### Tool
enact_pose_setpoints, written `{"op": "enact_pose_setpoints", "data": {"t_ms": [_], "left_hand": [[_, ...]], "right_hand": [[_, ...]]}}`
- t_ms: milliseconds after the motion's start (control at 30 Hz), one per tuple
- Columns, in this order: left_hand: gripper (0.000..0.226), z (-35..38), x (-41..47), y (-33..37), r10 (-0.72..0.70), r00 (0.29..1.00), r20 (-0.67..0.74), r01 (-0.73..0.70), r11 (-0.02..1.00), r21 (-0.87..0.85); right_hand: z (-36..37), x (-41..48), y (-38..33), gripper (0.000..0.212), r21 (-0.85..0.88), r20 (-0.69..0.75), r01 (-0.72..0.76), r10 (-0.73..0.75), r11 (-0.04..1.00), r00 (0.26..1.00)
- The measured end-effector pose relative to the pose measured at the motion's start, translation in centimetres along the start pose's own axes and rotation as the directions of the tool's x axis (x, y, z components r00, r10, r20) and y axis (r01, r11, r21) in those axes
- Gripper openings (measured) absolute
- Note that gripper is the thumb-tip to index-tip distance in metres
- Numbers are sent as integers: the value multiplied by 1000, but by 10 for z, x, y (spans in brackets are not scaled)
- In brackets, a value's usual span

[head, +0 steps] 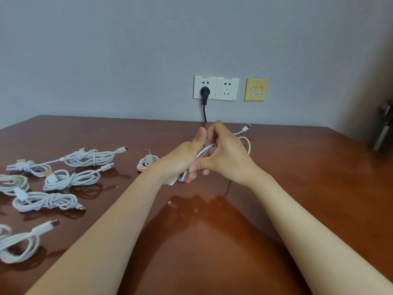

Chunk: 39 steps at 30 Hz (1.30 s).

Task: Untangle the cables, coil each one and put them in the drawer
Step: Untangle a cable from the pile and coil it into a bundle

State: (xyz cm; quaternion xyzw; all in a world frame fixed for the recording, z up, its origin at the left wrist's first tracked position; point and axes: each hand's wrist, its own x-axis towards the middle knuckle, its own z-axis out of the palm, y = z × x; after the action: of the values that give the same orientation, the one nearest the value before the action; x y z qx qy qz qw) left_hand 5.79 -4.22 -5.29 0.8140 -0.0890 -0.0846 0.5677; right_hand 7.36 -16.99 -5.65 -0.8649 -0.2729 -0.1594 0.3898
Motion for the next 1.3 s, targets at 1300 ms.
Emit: {"op": "enact_pose_setpoints", "data": {"t_ms": [1300], "left_hand": [[25, -6, 10, -7, 133, 921, -365, -184, 977, -109]], "right_hand": [[0, 3, 11, 17, 166, 38, -79, 74, 983, 997]]}}
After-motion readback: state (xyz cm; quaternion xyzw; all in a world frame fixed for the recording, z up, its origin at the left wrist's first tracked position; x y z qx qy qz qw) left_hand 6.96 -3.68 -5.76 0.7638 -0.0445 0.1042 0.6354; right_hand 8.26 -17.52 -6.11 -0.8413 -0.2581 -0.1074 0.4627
